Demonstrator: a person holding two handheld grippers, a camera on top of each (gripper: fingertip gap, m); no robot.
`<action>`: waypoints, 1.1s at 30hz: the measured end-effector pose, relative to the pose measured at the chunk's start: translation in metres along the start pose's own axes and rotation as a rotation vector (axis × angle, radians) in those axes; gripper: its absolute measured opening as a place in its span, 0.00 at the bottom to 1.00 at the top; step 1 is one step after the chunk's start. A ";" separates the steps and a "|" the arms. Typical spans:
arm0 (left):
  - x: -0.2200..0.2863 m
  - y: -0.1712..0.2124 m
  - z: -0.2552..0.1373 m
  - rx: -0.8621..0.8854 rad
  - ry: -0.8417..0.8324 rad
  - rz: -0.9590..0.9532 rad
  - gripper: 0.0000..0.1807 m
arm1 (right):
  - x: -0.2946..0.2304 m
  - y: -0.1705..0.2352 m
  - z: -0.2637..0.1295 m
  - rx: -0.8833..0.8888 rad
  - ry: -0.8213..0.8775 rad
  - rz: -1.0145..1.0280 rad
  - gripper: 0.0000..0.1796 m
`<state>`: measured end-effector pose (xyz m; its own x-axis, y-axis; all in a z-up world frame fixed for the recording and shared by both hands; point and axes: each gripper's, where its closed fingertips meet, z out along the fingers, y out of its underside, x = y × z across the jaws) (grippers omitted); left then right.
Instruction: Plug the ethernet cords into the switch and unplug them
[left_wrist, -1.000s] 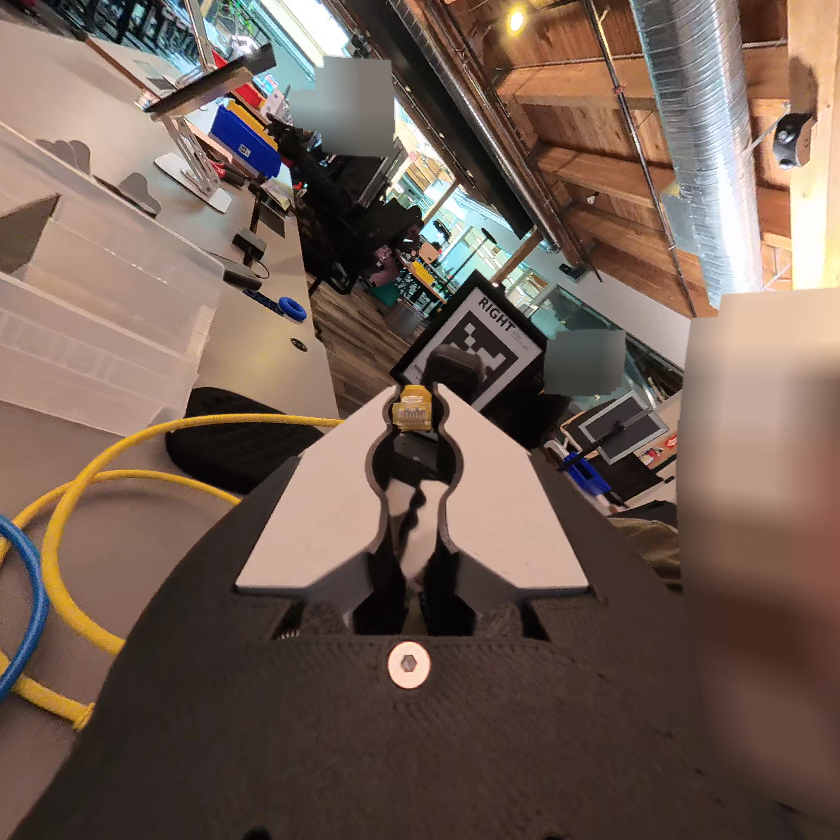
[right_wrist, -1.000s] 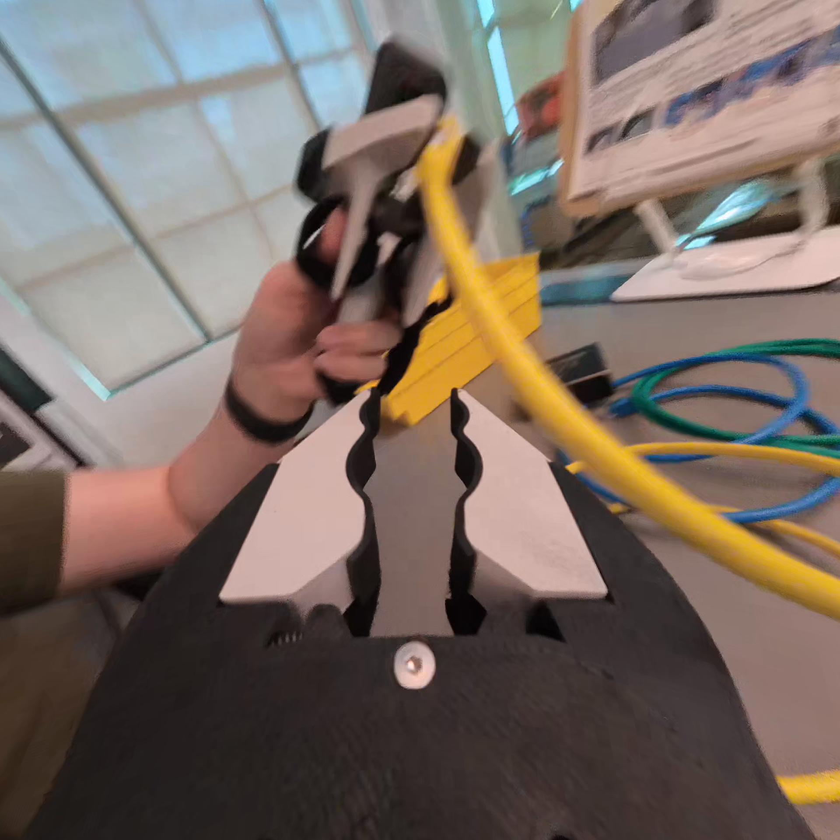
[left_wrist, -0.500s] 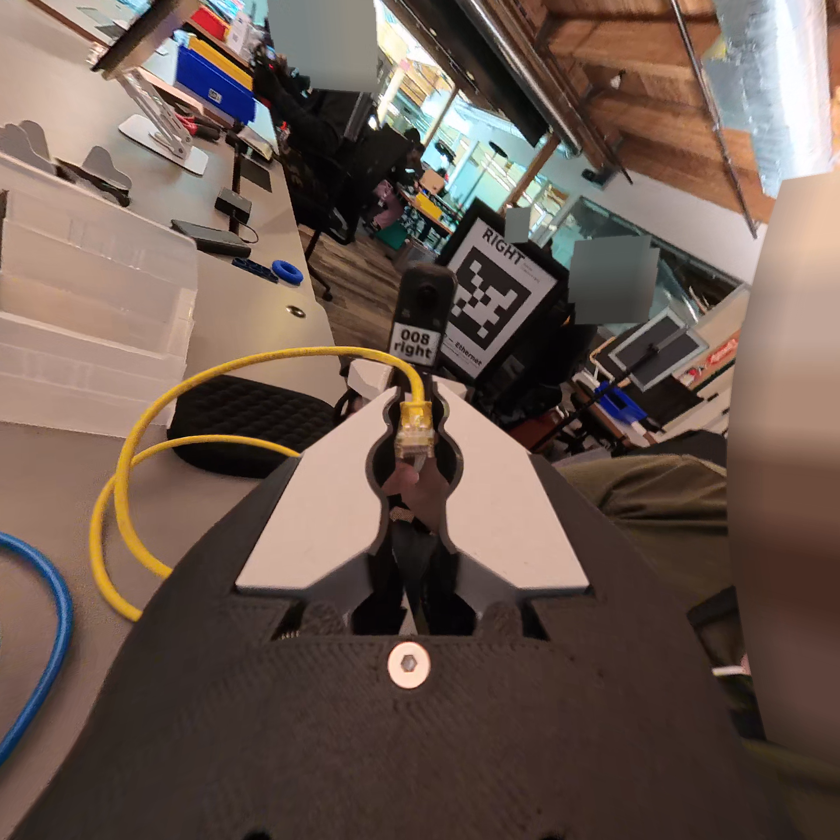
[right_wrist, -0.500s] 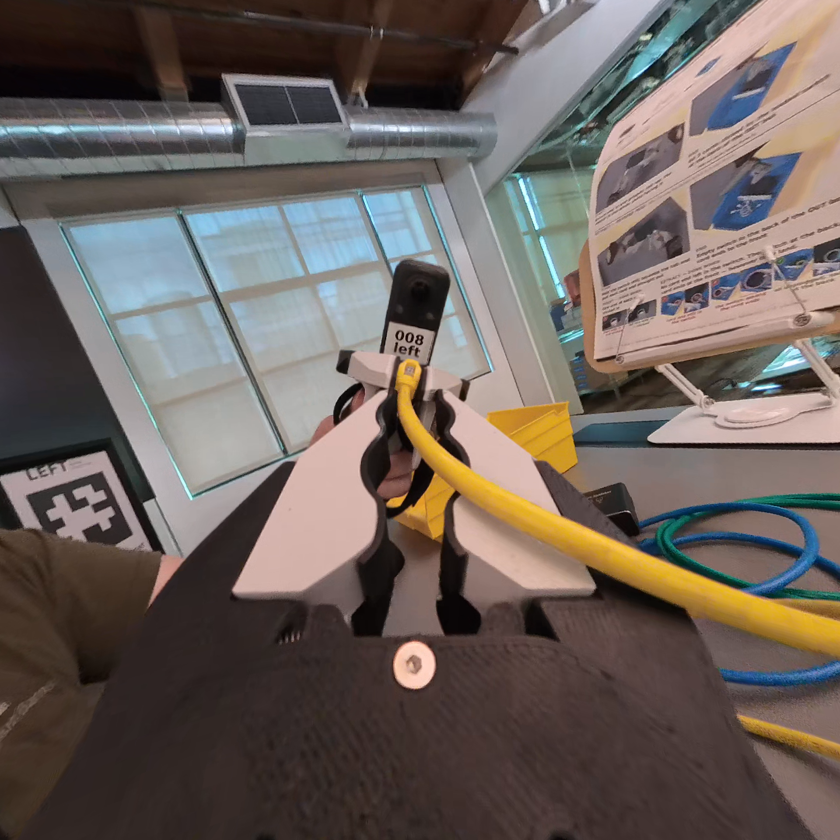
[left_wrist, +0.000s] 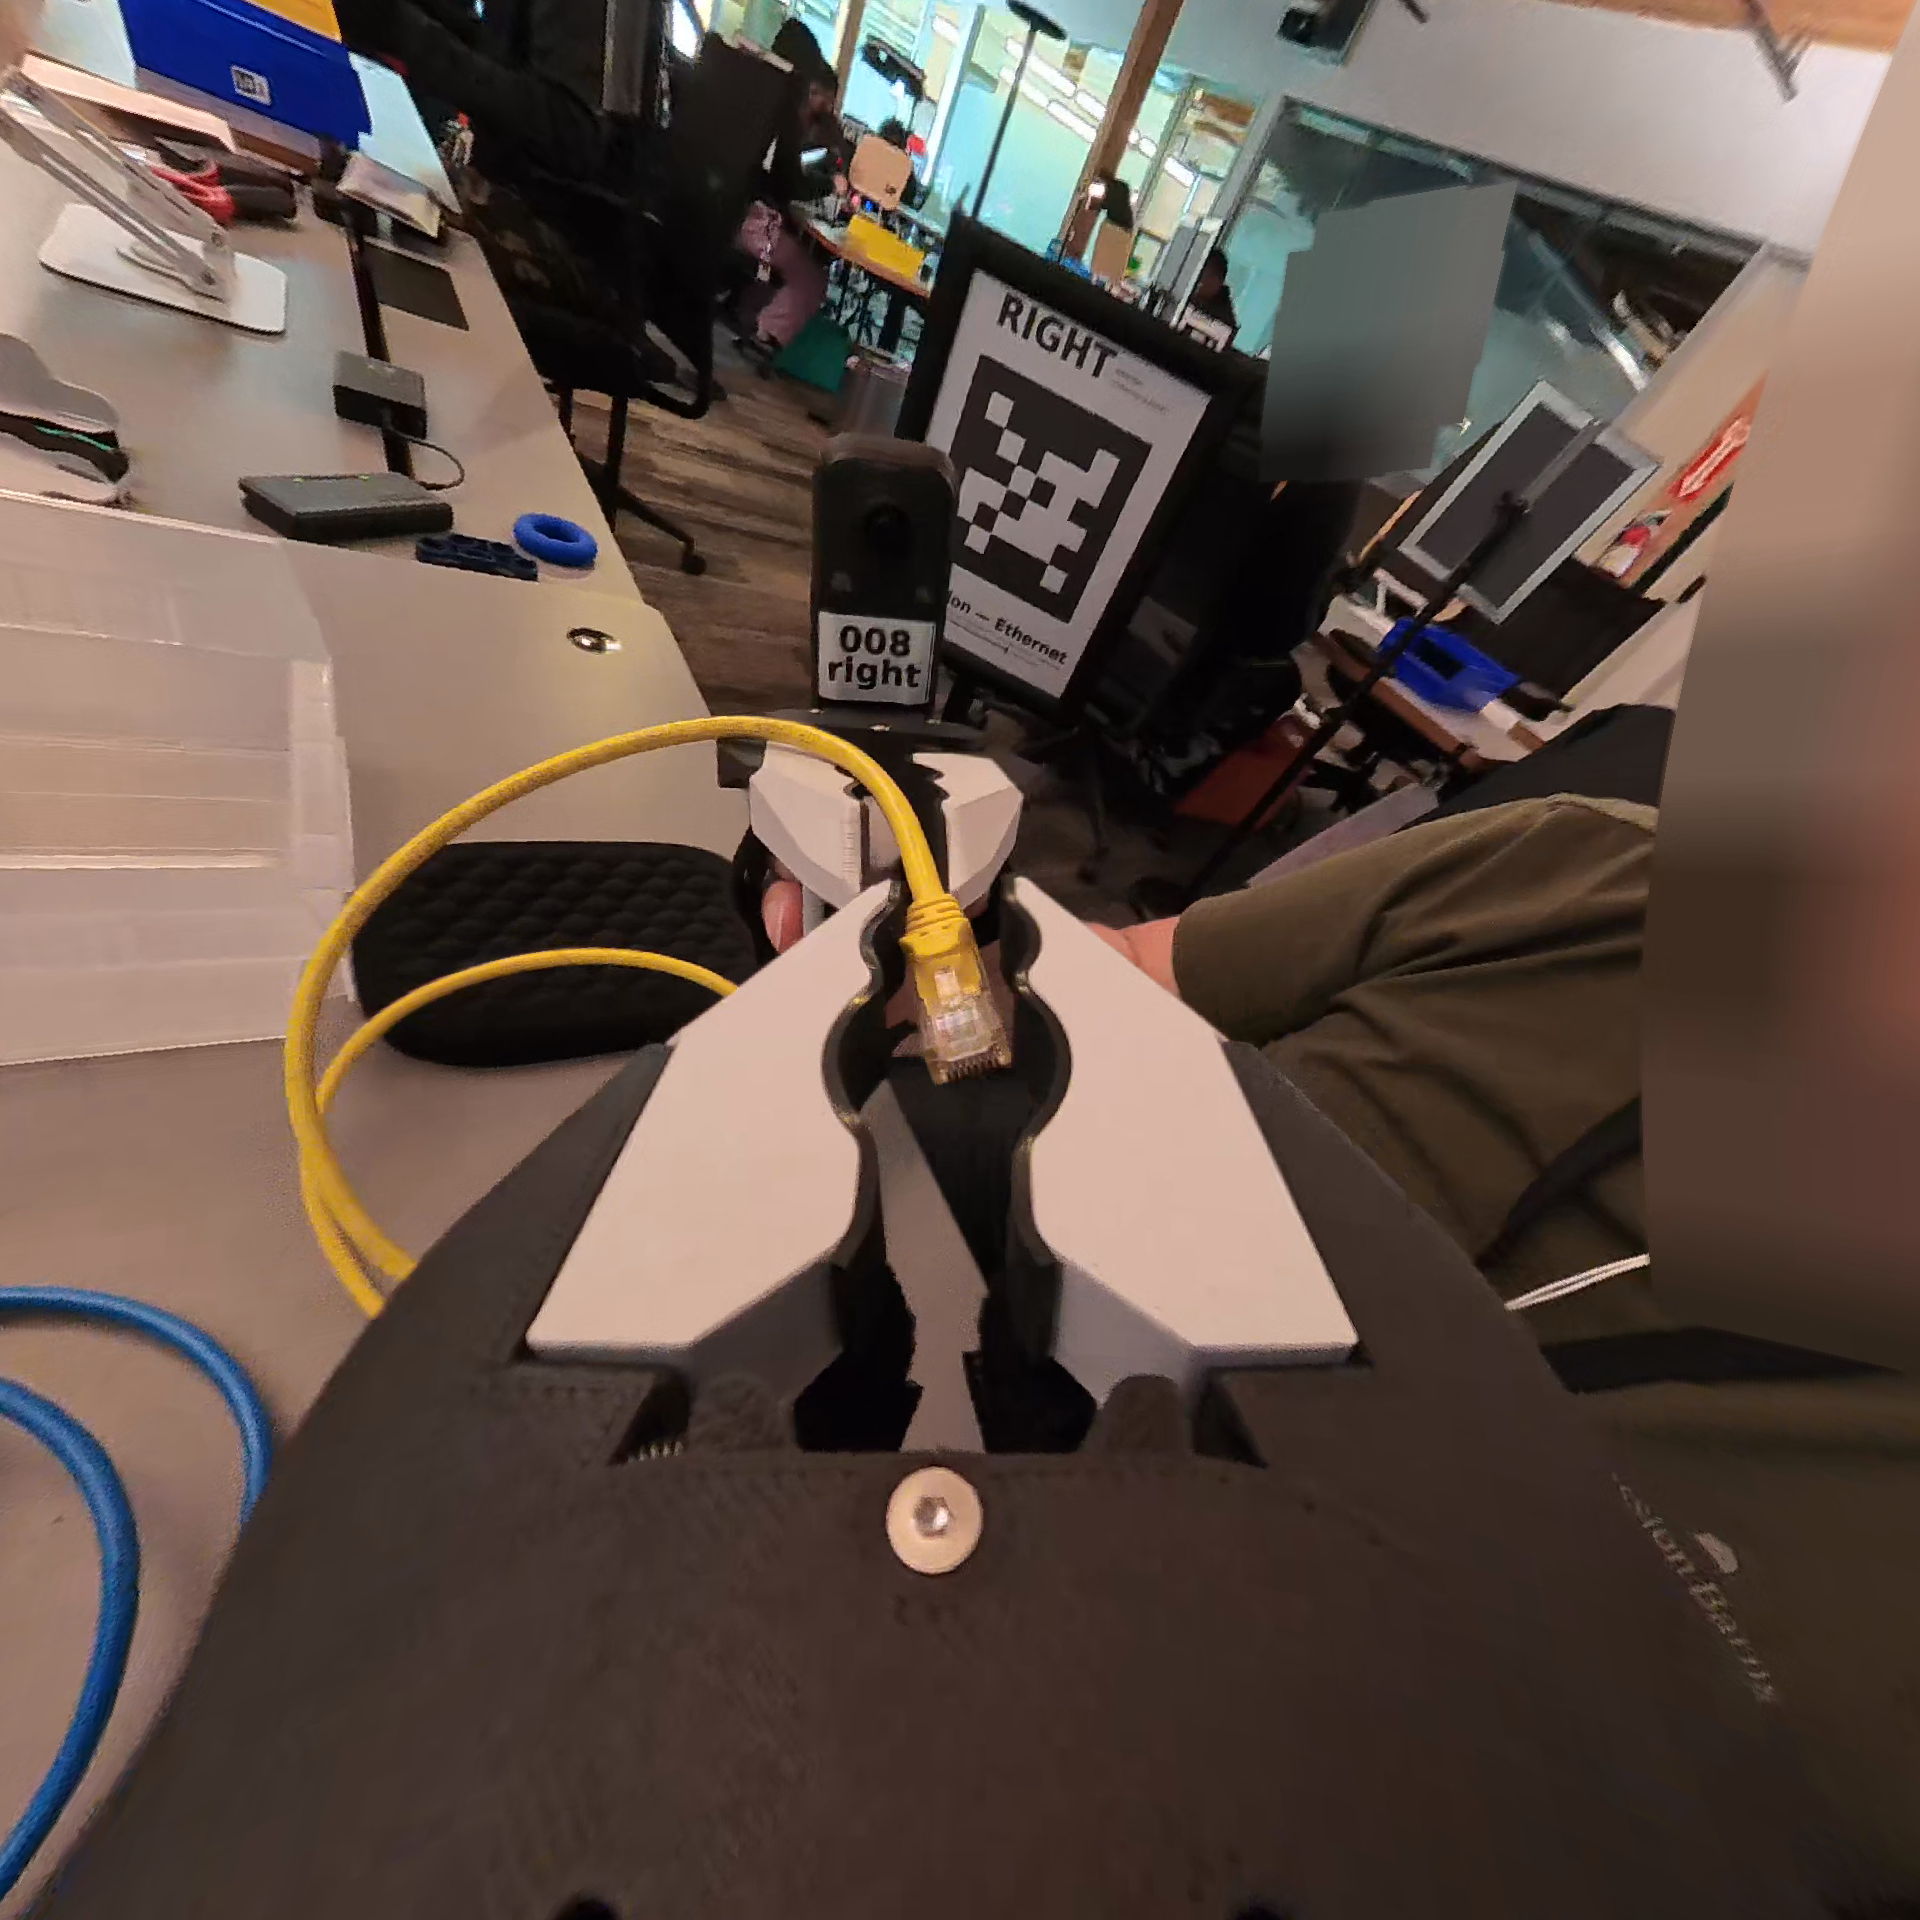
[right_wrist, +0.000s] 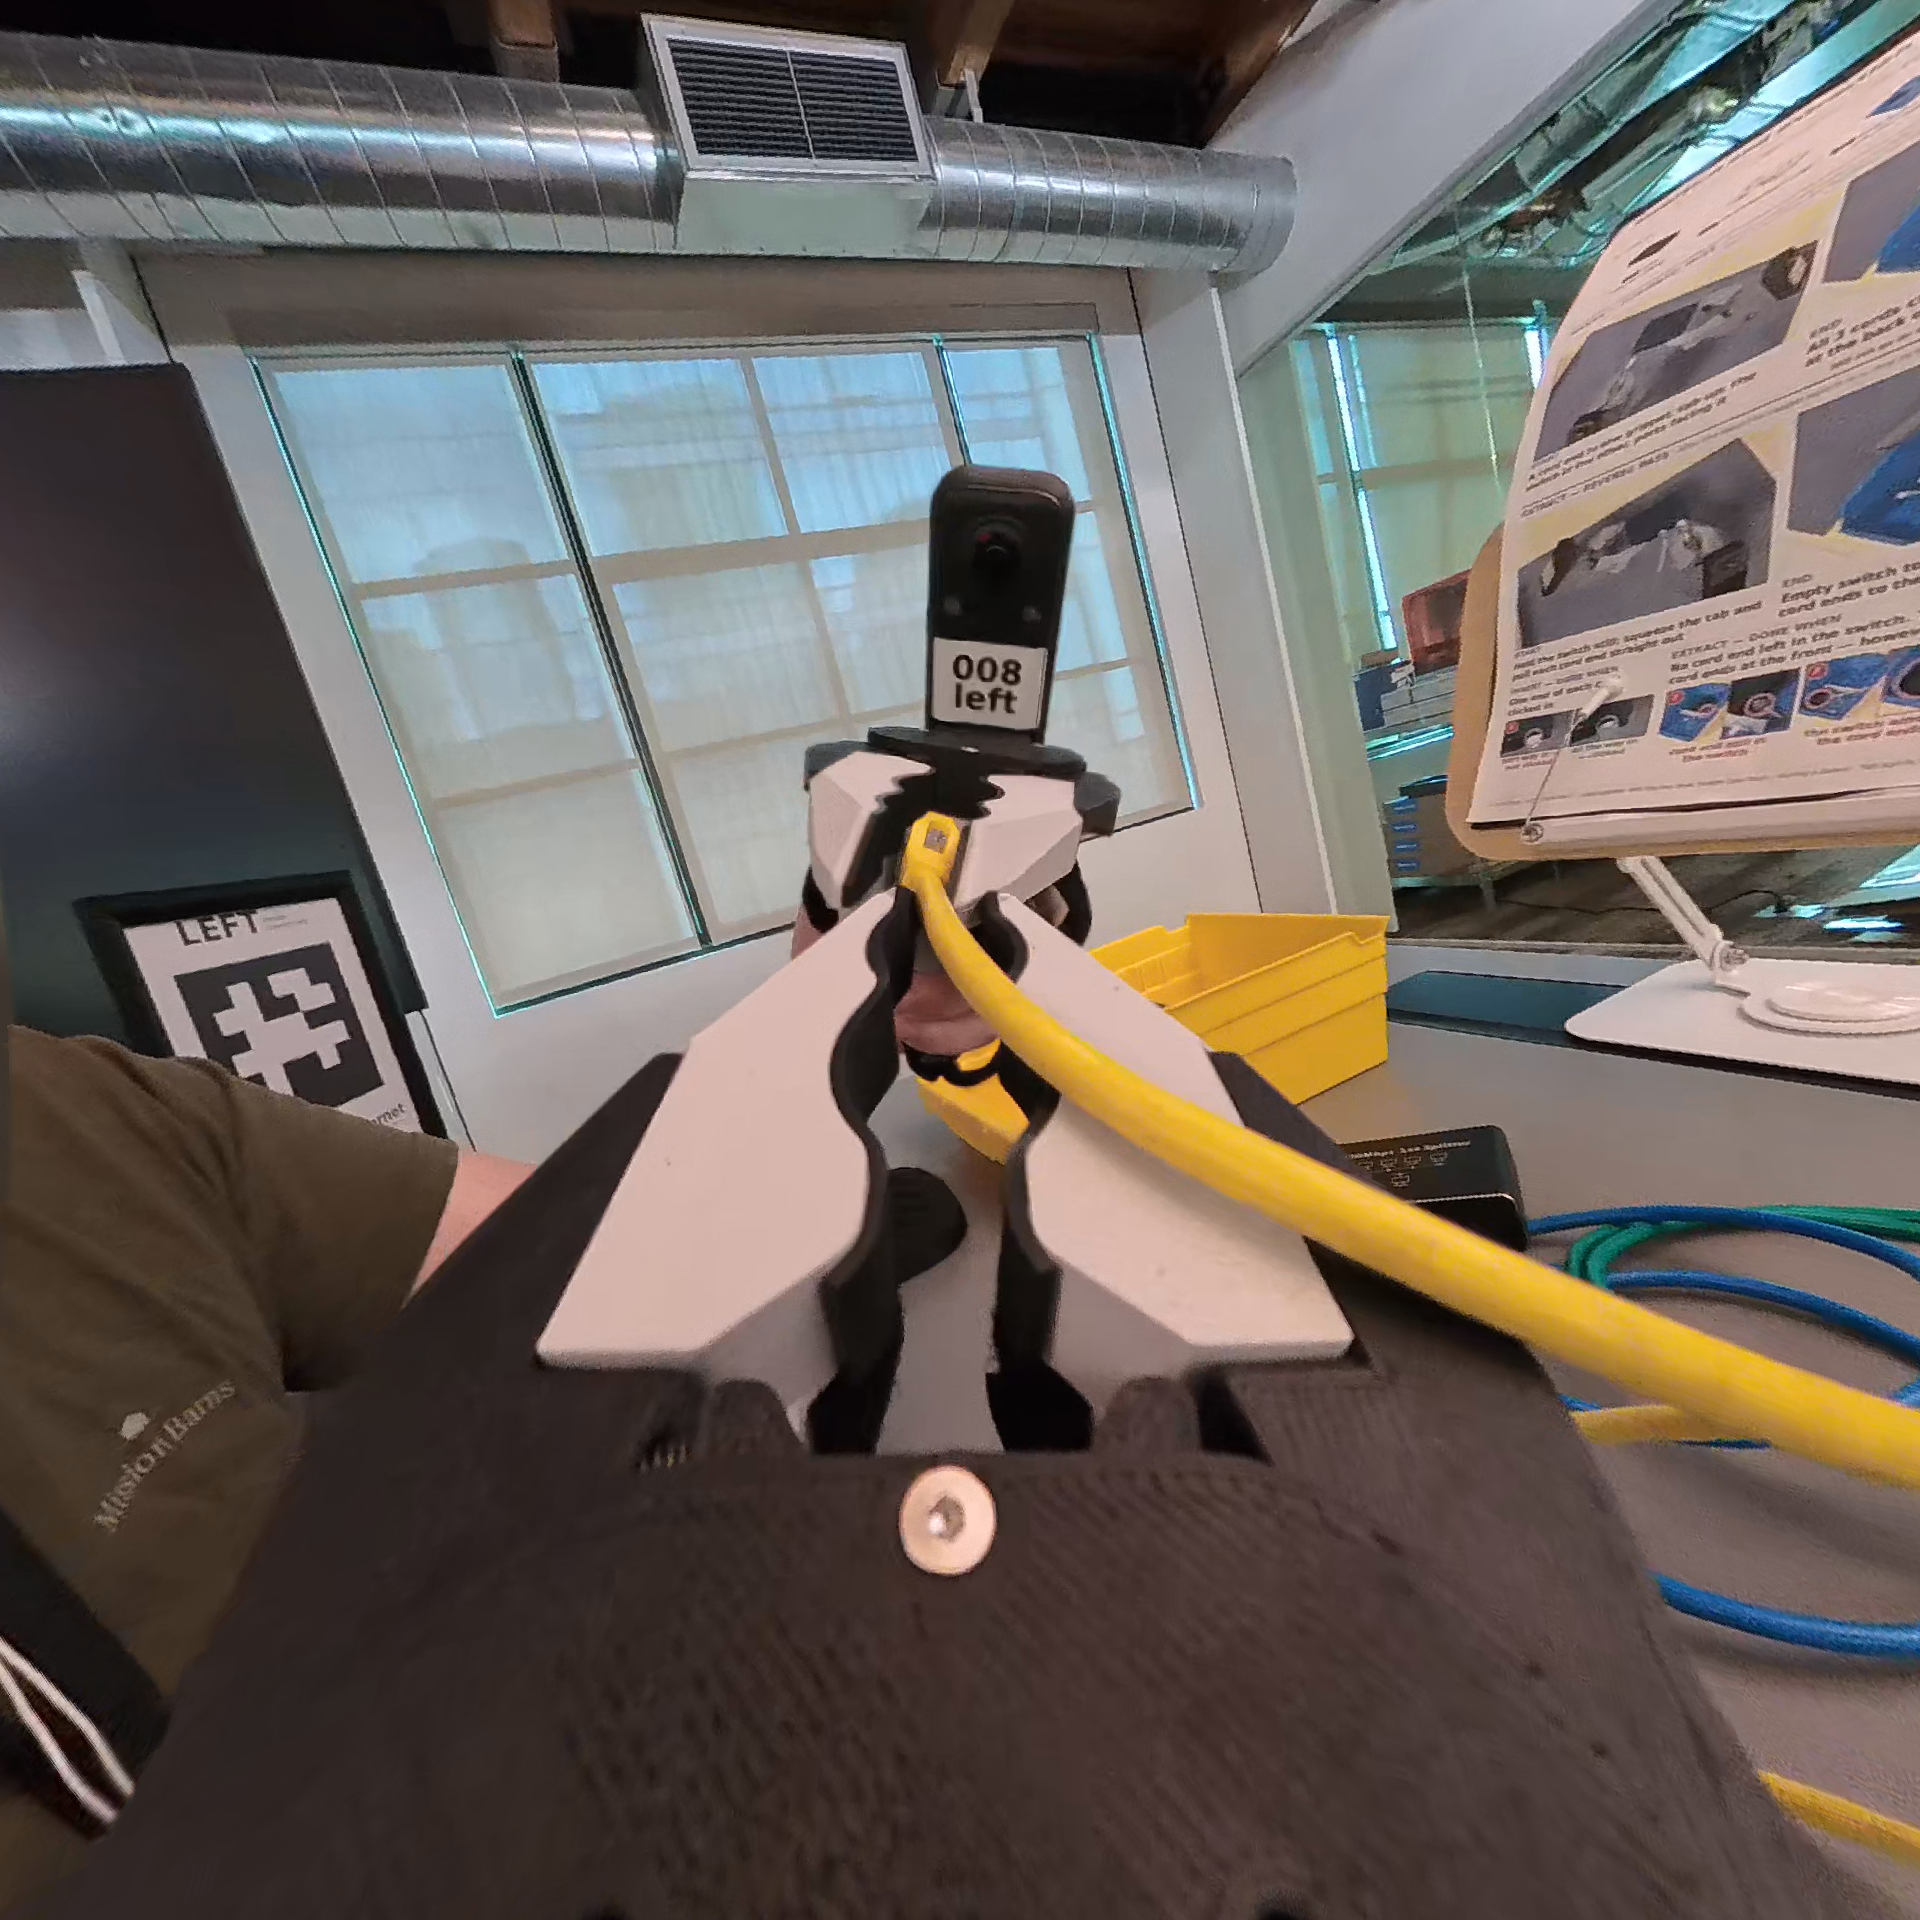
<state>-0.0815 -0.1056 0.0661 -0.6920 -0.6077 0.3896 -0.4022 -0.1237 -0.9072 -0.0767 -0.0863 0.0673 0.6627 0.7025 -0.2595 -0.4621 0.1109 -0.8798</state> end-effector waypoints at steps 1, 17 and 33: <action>0.001 0.002 -0.001 -0.017 -0.006 0.007 0.09 | -0.001 0.001 0.000 -0.005 -0.004 -0.010 0.06; 0.008 0.005 -0.007 -0.141 -0.161 0.199 0.06 | -0.015 0.000 0.004 0.035 -0.049 -0.126 0.06; 0.001 0.003 -0.015 -0.132 -0.192 0.188 0.13 | -0.018 -0.012 -0.007 0.056 -0.028 -0.201 0.02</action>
<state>-0.0929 -0.0947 0.0663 -0.6409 -0.7490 0.1678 -0.3603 0.1004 -0.9274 -0.0787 -0.1052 0.0797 0.7281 0.6820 -0.0693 -0.3550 0.2886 -0.8892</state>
